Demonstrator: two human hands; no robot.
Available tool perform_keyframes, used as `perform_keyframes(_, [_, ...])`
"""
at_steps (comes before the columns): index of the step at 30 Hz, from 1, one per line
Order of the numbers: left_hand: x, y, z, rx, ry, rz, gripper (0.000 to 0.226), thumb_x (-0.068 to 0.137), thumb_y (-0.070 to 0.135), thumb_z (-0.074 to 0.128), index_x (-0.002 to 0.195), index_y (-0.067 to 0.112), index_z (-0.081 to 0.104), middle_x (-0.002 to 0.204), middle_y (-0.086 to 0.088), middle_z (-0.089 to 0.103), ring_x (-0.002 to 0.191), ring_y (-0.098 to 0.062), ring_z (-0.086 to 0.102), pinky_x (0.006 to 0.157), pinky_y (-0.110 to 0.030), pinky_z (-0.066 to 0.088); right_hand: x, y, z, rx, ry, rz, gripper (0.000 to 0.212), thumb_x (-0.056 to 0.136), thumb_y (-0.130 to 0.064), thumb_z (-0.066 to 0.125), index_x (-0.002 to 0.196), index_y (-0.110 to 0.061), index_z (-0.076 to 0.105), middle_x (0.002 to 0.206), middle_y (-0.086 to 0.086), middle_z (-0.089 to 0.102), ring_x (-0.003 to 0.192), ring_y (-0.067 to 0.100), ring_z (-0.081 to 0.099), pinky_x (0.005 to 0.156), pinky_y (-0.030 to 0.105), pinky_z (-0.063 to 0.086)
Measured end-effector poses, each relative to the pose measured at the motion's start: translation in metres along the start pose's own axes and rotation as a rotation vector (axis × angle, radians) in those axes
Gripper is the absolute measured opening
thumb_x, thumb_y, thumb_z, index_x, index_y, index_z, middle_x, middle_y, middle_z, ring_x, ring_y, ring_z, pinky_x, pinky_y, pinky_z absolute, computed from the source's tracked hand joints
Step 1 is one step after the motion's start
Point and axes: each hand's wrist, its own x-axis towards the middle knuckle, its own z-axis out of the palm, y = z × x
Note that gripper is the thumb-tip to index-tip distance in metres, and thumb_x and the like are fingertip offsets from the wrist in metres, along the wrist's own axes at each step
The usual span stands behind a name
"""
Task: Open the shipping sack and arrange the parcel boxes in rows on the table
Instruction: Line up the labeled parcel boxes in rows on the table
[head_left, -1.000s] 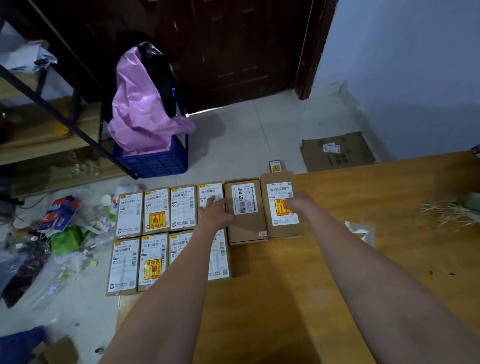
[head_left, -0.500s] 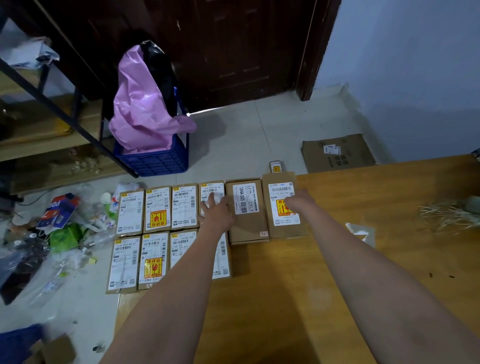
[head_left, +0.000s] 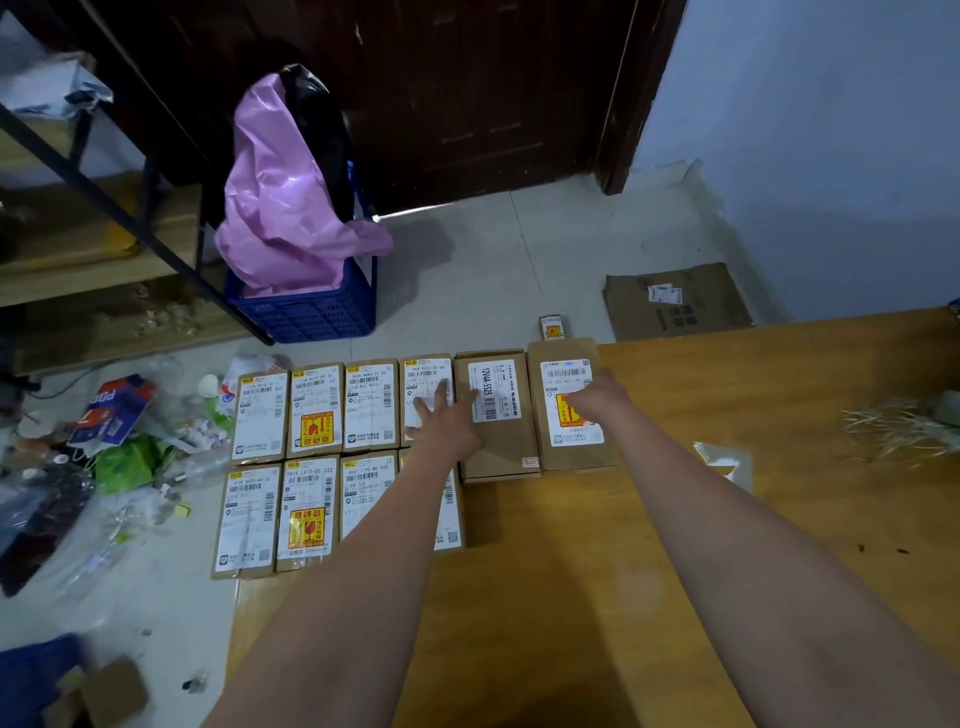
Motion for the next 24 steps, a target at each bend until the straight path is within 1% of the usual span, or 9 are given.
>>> perform_keyframes(3, [0.001, -0.009, -0.006, -0.088, 0.023, -0.004, 0.072, 0.088, 0.016, 0.056, 0.151, 0.034, 0.024, 0.163, -0.008, -0.001, 0.148, -0.042, -0.003, 0.115, -0.064, 0.018, 0.0, -0.003, 0.007, 0.013, 0.081, 0.038, 0.072, 0.08, -0.022, 0.063, 0.143, -0.01, 0.032, 0.135, 0.015, 0.052, 0.122, 0.033, 0.052, 0.094, 0.044, 0.051])
perform_keyframes(5, [0.001, -0.02, -0.012, -0.145, 0.076, -0.005, 0.07, 0.09, 0.022, 0.055, 0.153, 0.031, 0.025, 0.163, -0.013, 0.005, 0.15, -0.038, 0.002, 0.118, -0.058, 0.016, -0.007, -0.01, 0.015, -0.047, 0.232, -0.029, 0.073, 0.084, -0.023, 0.063, 0.146, -0.007, 0.027, 0.141, 0.019, 0.044, 0.131, 0.036, 0.042, 0.108, 0.046, 0.039])
perform_keyframes(7, [0.0, -0.034, -0.019, -0.169, 0.122, -0.01, 0.069, 0.091, 0.025, 0.056, 0.153, 0.029, 0.026, 0.162, -0.015, 0.013, 0.15, -0.036, 0.008, 0.119, -0.056, 0.016, -0.019, -0.022, 0.025, -0.119, 0.392, -0.145, 0.069, 0.09, -0.021, 0.06, 0.148, -0.002, 0.028, 0.144, 0.021, 0.039, 0.135, 0.036, 0.037, 0.113, 0.045, 0.031])
perform_keyframes(9, [-0.002, -0.051, -0.028, -0.192, 0.165, -0.039, 0.067, 0.091, 0.024, 0.056, 0.152, 0.026, 0.029, 0.159, -0.017, 0.021, 0.147, -0.037, 0.016, 0.118, -0.056, 0.019, -0.034, -0.038, 0.036, -0.033, 0.472, -0.284, 0.06, 0.091, -0.01, 0.056, 0.145, 0.0, 0.034, 0.143, 0.02, 0.04, 0.132, 0.035, 0.041, 0.109, 0.042, 0.037])
perform_keyframes(13, [-0.01, -0.097, -0.046, -0.263, 0.26, -0.118, 0.064, 0.092, 0.023, 0.055, 0.151, 0.021, 0.032, 0.156, -0.016, 0.028, 0.144, -0.037, 0.025, 0.115, -0.054, 0.028, -0.052, -0.073, 0.069, 0.157, 0.422, -0.47, 0.04, 0.091, -0.001, 0.049, 0.131, 0.0, 0.052, 0.132, 0.019, 0.05, 0.12, 0.034, 0.052, 0.097, 0.035, 0.043])
perform_keyframes(17, [-0.016, -0.145, -0.055, -0.295, 0.275, -0.197, 0.063, 0.093, 0.021, 0.053, 0.152, 0.019, 0.031, 0.153, -0.018, 0.033, 0.14, -0.038, 0.031, 0.112, -0.05, 0.033, -0.06, -0.094, 0.102, 0.059, 0.217, -0.403, 0.04, 0.092, -0.01, 0.054, 0.131, 0.001, 0.052, 0.129, 0.017, 0.057, 0.117, 0.033, 0.056, 0.097, 0.038, 0.048])
perform_keyframes(19, [-0.018, -0.166, -0.059, -0.312, 0.288, -0.227, 0.062, 0.093, 0.021, 0.052, 0.151, 0.019, 0.032, 0.152, -0.018, 0.034, 0.14, -0.038, 0.031, 0.112, -0.05, 0.032, -0.065, -0.099, 0.117, 0.001, 0.119, -0.324, 0.035, 0.093, -0.011, 0.054, 0.126, 0.0, 0.055, 0.128, 0.016, 0.058, 0.114, 0.032, 0.057, 0.088, 0.035, 0.05])
perform_keyframes(22, [-0.019, -0.191, -0.062, -0.343, 0.302, -0.278, 0.061, 0.094, 0.023, 0.053, 0.151, 0.02, 0.032, 0.152, -0.018, 0.034, 0.139, -0.04, 0.031, 0.111, -0.051, 0.031, -0.062, -0.1, 0.139, -0.084, 0.025, -0.257, 0.018, 0.089, -0.012, 0.052, 0.105, -0.004, 0.056, 0.122, 0.016, 0.06, 0.097, 0.028, 0.059, 0.066, 0.028, 0.044])
perform_keyframes(24, [-0.018, -0.206, -0.063, -0.344, 0.315, -0.29, 0.063, 0.094, 0.027, 0.056, 0.151, 0.019, 0.032, 0.152, -0.019, 0.034, 0.14, -0.039, 0.029, 0.113, -0.053, 0.029, -0.059, -0.1, 0.149, -0.08, 0.01, -0.227, 0.029, 0.085, -0.013, 0.054, 0.112, -0.002, 0.058, 0.118, 0.013, 0.063, 0.101, 0.03, 0.062, 0.068, 0.03, 0.048])
